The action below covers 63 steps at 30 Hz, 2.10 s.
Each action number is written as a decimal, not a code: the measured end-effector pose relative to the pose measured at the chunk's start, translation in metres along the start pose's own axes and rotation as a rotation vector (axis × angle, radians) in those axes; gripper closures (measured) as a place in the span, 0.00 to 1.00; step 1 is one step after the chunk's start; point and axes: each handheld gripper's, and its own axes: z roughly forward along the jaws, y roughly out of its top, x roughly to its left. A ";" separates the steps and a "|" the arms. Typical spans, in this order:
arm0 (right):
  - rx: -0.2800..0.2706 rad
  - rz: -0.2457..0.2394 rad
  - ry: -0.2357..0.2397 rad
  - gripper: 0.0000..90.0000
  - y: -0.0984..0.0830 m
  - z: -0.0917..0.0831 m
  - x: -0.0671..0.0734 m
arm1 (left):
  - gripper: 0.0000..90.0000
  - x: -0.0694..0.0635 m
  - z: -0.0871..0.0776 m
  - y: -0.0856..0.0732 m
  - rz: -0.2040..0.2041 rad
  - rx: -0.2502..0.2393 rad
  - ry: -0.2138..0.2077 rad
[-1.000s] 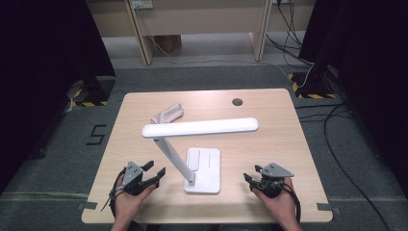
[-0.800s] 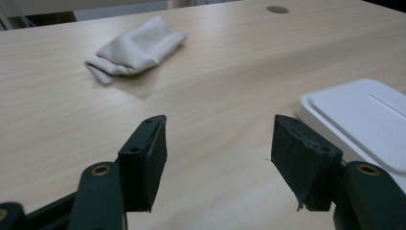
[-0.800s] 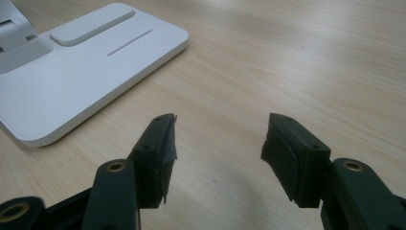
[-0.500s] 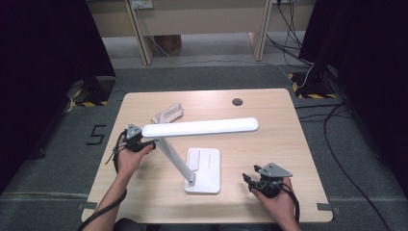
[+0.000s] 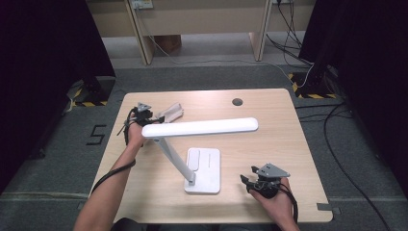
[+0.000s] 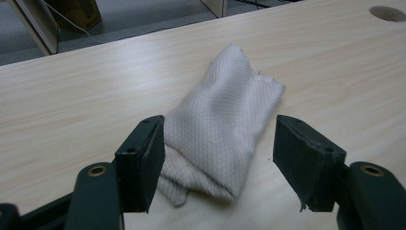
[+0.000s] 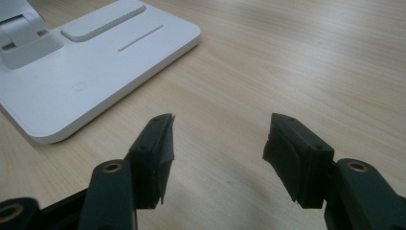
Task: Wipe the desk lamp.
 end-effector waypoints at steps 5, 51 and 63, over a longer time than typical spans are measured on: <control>-0.005 0.005 0.006 0.47 0.001 0.000 -0.001 | 0.39 0.001 0.016 0.003 -0.001 0.025 0.003; -0.003 -0.002 0.032 0.48 0.000 0.001 0.001 | 0.91 -0.008 0.029 -0.007 -0.014 0.133 0.000; 0.012 -0.017 0.064 0.53 0.004 0.008 0.007 | 0.91 -0.018 -0.054 -0.015 -0.069 -0.015 -0.030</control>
